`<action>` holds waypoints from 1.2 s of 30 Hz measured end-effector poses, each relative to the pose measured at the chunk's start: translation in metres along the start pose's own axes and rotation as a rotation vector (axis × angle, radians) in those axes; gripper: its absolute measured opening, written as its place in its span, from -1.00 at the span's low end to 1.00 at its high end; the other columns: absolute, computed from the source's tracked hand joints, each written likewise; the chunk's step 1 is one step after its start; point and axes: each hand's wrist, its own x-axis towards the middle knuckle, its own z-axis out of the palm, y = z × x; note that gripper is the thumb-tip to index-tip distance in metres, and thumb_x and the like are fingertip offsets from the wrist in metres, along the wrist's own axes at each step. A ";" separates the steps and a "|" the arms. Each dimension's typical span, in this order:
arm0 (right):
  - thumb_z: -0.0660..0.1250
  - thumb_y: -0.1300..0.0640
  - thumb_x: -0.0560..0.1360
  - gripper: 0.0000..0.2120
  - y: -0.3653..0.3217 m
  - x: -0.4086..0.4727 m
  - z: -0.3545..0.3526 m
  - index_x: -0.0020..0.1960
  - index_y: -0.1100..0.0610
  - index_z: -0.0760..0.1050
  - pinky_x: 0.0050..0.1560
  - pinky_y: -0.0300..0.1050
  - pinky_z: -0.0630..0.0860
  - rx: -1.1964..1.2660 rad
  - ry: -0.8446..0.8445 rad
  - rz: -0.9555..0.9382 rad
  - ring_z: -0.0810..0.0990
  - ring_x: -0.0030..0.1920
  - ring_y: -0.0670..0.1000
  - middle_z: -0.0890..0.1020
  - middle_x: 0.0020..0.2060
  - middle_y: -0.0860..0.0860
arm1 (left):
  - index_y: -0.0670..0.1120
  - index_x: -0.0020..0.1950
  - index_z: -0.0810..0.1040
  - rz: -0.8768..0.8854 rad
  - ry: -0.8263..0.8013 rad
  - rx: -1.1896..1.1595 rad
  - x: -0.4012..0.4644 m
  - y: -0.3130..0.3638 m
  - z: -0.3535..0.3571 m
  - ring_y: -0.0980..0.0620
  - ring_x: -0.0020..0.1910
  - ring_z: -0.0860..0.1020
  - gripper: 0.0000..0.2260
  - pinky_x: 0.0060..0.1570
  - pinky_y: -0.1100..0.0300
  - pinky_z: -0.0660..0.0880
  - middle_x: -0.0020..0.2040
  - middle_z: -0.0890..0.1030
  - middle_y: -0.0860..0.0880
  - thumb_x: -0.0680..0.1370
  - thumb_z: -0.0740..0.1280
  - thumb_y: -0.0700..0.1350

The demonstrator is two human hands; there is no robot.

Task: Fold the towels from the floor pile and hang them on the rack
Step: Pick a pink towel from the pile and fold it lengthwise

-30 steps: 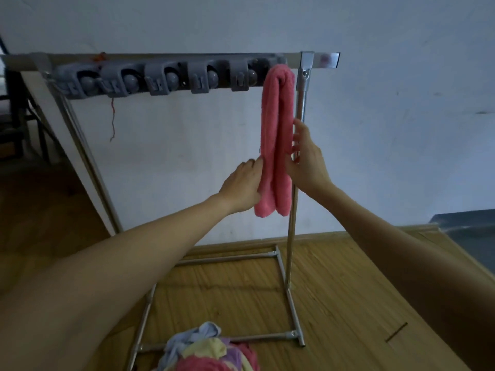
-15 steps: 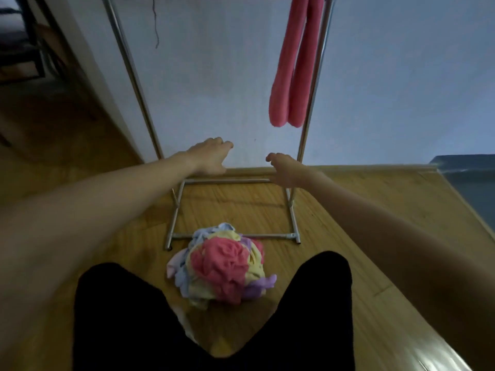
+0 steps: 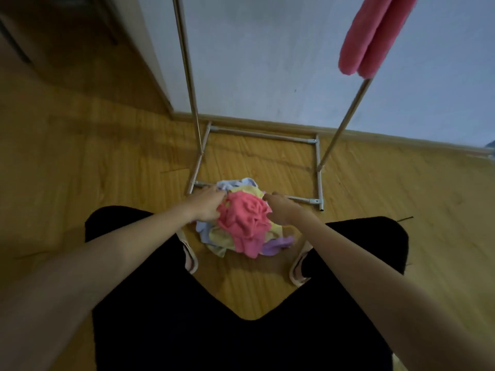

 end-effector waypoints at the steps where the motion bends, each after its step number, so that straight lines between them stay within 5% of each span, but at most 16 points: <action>1: 0.27 0.22 0.42 -0.63 0.008 0.016 0.013 0.21 0.24 0.39 0.17 0.06 0.44 -0.013 -0.024 -0.004 0.46 0.21 0.22 0.51 0.13 0.21 | -0.13 0.28 0.39 0.008 -0.023 -0.032 0.007 -0.008 0.011 -0.20 0.16 0.43 -0.67 0.01 0.07 0.43 0.15 0.46 -0.20 0.54 0.29 -0.07; 5: 0.28 0.28 0.44 -0.67 0.025 0.051 0.036 0.20 0.29 0.43 0.14 0.04 0.43 0.024 -0.095 -0.010 0.46 0.18 0.22 0.52 0.11 0.25 | -0.10 0.40 0.33 0.003 -0.139 -0.115 0.042 -0.041 0.043 -0.19 0.31 0.36 -0.46 0.20 0.03 0.35 0.33 0.41 -0.15 0.49 0.20 0.12; 9: 0.21 0.36 0.48 -0.60 0.041 0.088 0.055 0.31 0.34 0.32 0.10 -0.01 0.37 0.105 -0.104 0.048 0.45 0.18 0.24 0.48 0.15 0.31 | -0.13 0.07 0.46 -0.022 -0.204 -0.178 0.089 -0.069 0.069 -0.19 -0.08 0.49 -0.86 -0.06 -0.03 0.44 -0.17 0.48 -0.09 0.57 0.26 -0.11; 11: 0.19 0.37 0.47 -0.58 0.050 0.106 0.070 0.32 0.32 0.30 0.10 -0.03 0.38 0.137 -0.119 0.086 0.46 0.19 0.25 0.46 0.16 0.31 | -0.13 -0.08 0.40 -0.049 -0.176 -0.202 0.113 -0.081 0.084 -0.13 -0.21 0.49 -0.90 -0.17 -0.06 0.47 -0.24 0.46 -0.06 0.56 0.27 -0.12; 17: 0.14 0.37 0.52 -0.48 0.059 0.142 0.102 0.46 0.32 0.12 0.26 0.08 0.37 0.242 -0.108 0.110 0.36 0.34 0.27 0.35 0.35 0.30 | -0.18 0.06 0.48 -0.123 -0.090 -0.373 0.175 -0.086 0.123 -0.03 -0.10 0.49 -0.78 -0.10 0.08 0.43 -0.08 0.51 -0.04 0.61 0.20 -0.04; 22: 0.00 0.15 0.61 -0.58 0.063 0.162 0.129 0.46 0.11 0.13 0.26 0.25 0.41 0.374 0.025 0.163 0.34 0.38 0.21 0.34 0.40 0.17 | -0.26 0.02 0.55 -0.202 0.013 -0.522 0.203 -0.079 0.153 -0.11 -0.08 0.55 -0.69 -0.05 0.03 0.44 -0.07 0.60 -0.17 0.64 0.17 -0.04; 27: 0.00 0.04 0.61 -0.53 0.059 0.168 0.143 0.48 0.12 0.11 0.25 0.24 0.43 0.444 0.065 0.186 0.39 0.35 0.19 0.38 0.37 0.17 | -0.22 0.14 0.50 -0.576 0.302 -0.492 0.212 -0.078 0.173 -0.20 0.08 0.54 -0.75 0.04 0.01 0.44 0.07 0.57 -0.22 0.63 0.10 -0.14; 29: 0.07 0.17 0.61 -0.51 0.054 0.167 0.146 0.51 0.20 0.09 0.29 0.16 0.42 0.484 0.059 0.155 0.38 0.36 0.20 0.34 0.40 0.20 | -0.25 0.20 0.47 -0.785 0.201 -0.472 0.211 -0.088 0.181 -0.24 0.15 0.51 -0.71 0.08 -0.04 0.45 0.17 0.53 -0.26 0.62 0.13 -0.09; 32: 0.11 0.25 0.57 -0.48 0.044 0.165 0.149 0.51 0.22 0.12 0.26 0.08 0.39 0.502 0.080 0.171 0.36 0.36 0.21 0.31 0.41 0.21 | -0.24 0.19 0.50 -0.974 0.066 -0.854 0.213 -0.099 0.191 -0.19 0.09 0.55 -0.65 -0.03 0.06 0.49 0.12 0.58 -0.17 0.60 0.22 0.02; 36: 0.13 0.28 0.54 -0.49 0.033 0.157 0.149 0.47 0.23 0.19 0.15 0.08 0.45 0.547 0.120 0.160 0.44 0.24 0.21 0.39 0.32 0.23 | -0.13 0.19 0.51 -1.163 0.182 -1.358 0.209 -0.109 0.192 -0.12 0.01 0.60 -0.63 0.07 0.00 0.57 0.07 0.61 -0.11 0.45 0.44 -0.01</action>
